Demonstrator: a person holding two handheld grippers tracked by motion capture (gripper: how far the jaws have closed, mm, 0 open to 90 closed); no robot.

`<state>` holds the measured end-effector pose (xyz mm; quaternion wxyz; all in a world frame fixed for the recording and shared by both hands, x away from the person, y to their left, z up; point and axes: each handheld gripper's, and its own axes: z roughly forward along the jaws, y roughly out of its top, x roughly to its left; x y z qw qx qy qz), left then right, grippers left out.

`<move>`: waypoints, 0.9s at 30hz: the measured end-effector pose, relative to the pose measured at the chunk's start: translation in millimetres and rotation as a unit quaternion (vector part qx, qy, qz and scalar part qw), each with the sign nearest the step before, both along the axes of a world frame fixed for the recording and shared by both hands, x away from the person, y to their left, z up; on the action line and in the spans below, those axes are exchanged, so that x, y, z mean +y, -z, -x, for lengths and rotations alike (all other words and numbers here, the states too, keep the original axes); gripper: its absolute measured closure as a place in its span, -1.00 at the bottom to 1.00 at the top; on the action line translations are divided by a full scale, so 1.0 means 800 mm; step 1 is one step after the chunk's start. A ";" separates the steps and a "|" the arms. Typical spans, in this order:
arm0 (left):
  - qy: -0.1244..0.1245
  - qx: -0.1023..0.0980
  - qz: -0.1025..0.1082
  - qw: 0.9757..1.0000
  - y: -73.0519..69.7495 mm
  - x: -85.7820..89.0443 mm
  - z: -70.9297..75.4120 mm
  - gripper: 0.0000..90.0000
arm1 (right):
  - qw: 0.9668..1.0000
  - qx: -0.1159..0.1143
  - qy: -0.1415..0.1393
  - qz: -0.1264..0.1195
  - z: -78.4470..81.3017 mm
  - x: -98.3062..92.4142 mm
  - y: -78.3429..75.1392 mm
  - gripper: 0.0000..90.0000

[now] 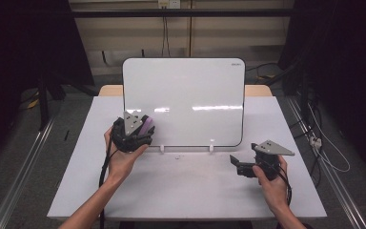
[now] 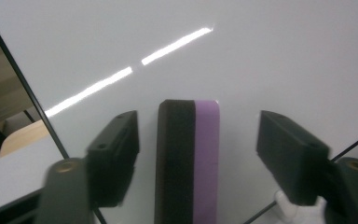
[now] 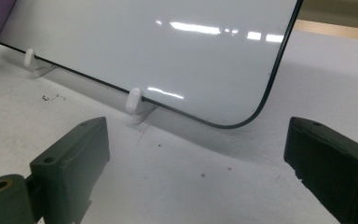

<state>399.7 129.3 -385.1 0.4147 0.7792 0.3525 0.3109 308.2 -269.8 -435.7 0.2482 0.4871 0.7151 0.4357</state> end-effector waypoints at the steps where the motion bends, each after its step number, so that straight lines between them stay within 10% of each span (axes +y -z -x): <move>1: 0.000 -0.001 0.009 1.000 0.000 0.000 0.000 -0.43 | 1.000 0.000 0.001 -0.002 0.000 0.000 0.000 -0.86; 6: 0.007 0.006 0.050 0.999 -0.004 0.008 -0.001 -0.87 | 1.000 -0.005 0.009 -0.003 0.001 -0.001 0.000 -0.86; 13: 0.001 0.026 0.095 0.995 -0.006 0.022 0.010 -0.92 | 1.000 -0.013 0.019 -0.004 0.002 -0.001 0.000 -0.86; 27: -0.036 0.030 0.107 0.993 0.018 0.061 0.058 -0.93 | 0.999 -0.025 0.037 -0.011 0.007 -0.003 0.002 -0.85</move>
